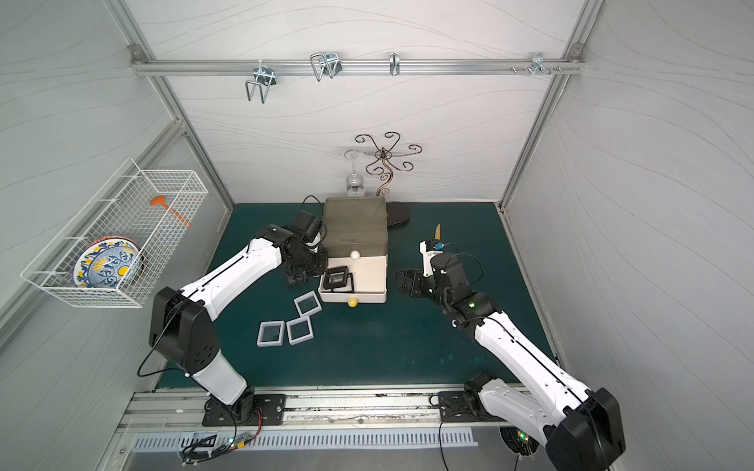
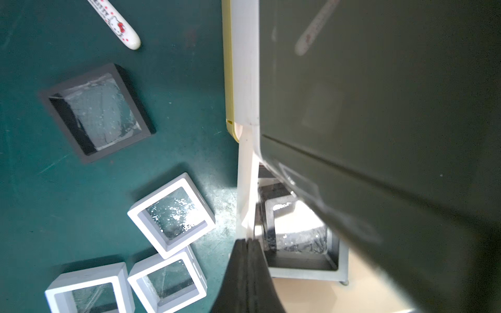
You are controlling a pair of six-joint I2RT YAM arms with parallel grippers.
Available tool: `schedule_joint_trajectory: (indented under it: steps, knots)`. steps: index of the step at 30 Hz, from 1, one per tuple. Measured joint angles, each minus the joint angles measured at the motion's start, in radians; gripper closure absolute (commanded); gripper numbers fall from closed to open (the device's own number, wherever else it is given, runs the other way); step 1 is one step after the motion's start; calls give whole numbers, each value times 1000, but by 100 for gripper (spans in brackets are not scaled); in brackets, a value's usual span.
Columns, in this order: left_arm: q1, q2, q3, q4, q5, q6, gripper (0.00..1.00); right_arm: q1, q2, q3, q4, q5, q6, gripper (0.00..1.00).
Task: Place the brooch boxes into the drawer by color
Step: Adjust the brooch box in the drawer, then pick up the brooch box from the center of the board.
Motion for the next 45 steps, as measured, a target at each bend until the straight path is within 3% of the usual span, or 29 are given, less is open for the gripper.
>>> schedule_joint_trajectory:
  steps: [2, 5, 9, 11, 14, 21, 28, 45]
  knots:
    - [14, -11, 0, -6, -10, 10, 100, 2, 0, 0, 0, 1, 0, 14]
    - [95, -44, 0, -20, -8, 33, 83, 8, 0, 0, 0, 2, -1, 14]
    - [272, -78, -1, -25, -3, 67, 65, 14, 0, 0, 0, 3, -2, 12]
    - [350, -78, -7, -22, 2, 83, 50, 18, 0, 0, 1, 4, -2, 11]
    - [411, -58, -22, -25, 18, 106, 40, 22, 2, 0, 3, 4, -2, 11]
    - [427, 94, -16, -15, 45, 117, 40, 25, 18, -1, 15, 4, -2, 11]
    - [427, 237, 4, 14, 54, 98, 47, 26, 22, -1, 15, 7, -3, 11]
    - [426, 336, 10, 45, 54, 81, 66, 26, 22, -1, 13, 18, -10, 11]
